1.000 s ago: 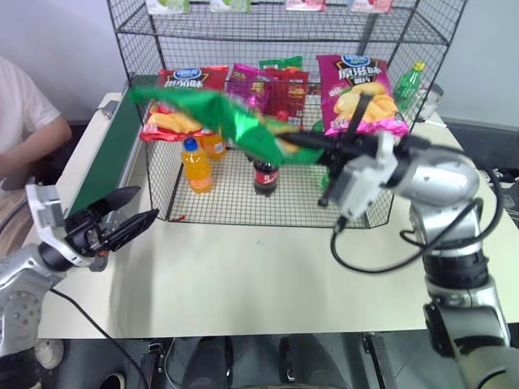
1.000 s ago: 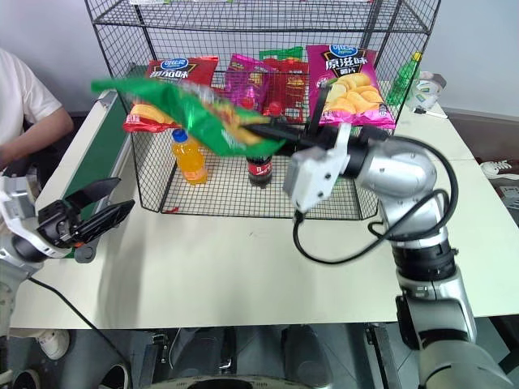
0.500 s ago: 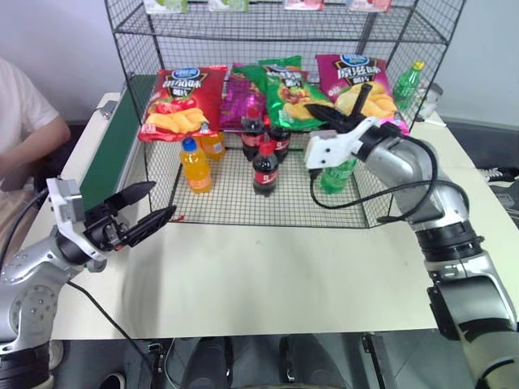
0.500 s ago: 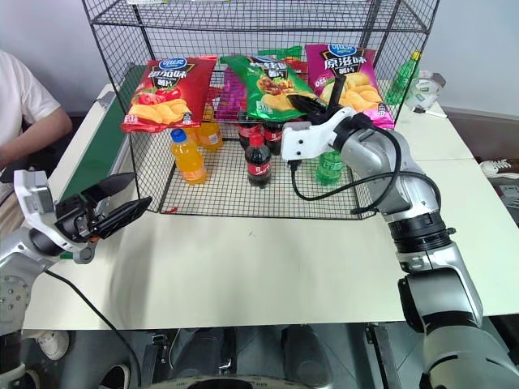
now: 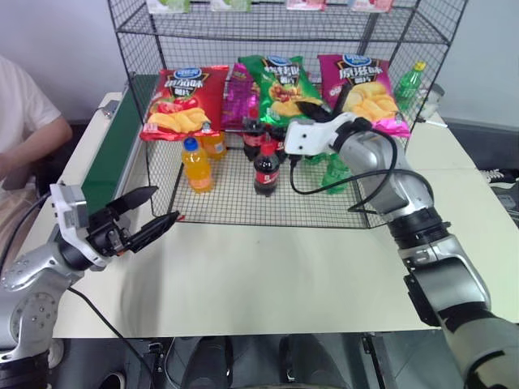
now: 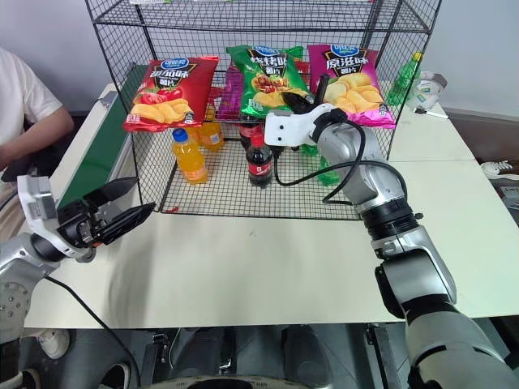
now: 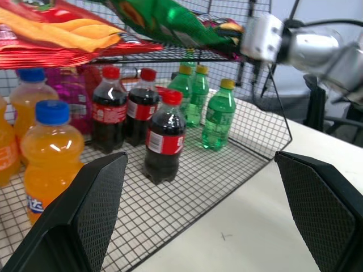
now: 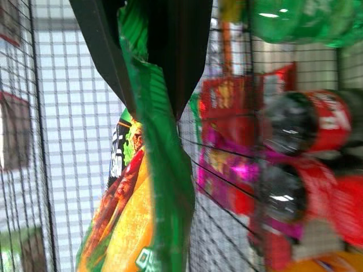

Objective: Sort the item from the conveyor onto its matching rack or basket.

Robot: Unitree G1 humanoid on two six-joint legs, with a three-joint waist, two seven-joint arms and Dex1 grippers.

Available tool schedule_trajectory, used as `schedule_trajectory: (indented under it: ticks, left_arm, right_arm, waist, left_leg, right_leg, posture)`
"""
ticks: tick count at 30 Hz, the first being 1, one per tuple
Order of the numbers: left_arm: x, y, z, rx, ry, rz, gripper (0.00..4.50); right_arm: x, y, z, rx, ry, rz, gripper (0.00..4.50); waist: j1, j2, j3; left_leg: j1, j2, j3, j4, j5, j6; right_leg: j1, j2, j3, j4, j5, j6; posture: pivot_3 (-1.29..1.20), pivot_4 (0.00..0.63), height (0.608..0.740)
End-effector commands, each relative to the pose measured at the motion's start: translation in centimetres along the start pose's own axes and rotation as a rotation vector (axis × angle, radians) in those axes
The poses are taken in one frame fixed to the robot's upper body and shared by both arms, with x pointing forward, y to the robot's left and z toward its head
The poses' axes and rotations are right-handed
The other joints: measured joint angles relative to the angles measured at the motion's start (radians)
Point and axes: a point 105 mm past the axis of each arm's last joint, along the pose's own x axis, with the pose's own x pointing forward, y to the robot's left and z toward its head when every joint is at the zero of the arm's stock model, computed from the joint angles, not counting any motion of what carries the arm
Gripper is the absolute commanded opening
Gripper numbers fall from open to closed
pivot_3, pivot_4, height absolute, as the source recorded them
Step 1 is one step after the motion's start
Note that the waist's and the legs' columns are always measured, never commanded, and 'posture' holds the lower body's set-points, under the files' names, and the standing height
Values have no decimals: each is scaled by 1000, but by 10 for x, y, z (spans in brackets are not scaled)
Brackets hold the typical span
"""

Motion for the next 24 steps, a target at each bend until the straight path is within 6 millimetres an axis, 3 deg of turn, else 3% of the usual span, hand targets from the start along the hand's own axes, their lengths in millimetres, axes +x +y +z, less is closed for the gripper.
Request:
schedule_trajectory:
  ticks: [1,12,19,24]
  left_arm:
    - [0,-5,17,72,-48,-18,4436]
    - [-12,5,18,184,-39,85,4436]
    - [-12,5,11,196,-19,76,4436]
    - [-8,7,12,197,-25,70,4436]
  right_arm:
    - [2,-16,10,4,-25,-59,0]
    - [-23,-13,31,40,-54,-13,0]
    - [-30,-21,22,48,13,-46,0]
    - [-31,-11,19,67,34,-13,0]
  waist:
    - [0,0,0]
    - [-1,0,0]
    - [2,0,0]
    - [1,0,0]
  left_leg:
    - [0,0,0,0,0,0]
    - [0,0,0,0,-1,2]
    - [0,0,0,0,-1,2]
    - [0,0,0,0,-1,2]
  right_leg:
    - [0,0,0,0,0,0]
    - [-1,0,0,1,0,0]
    - [-1,0,0,2,0,0]
    - [-1,0,0,2,0,0]
  posture:
    - [0,150,739]
    - [0,150,739]
    - [0,150,739]
    - [0,150,739]
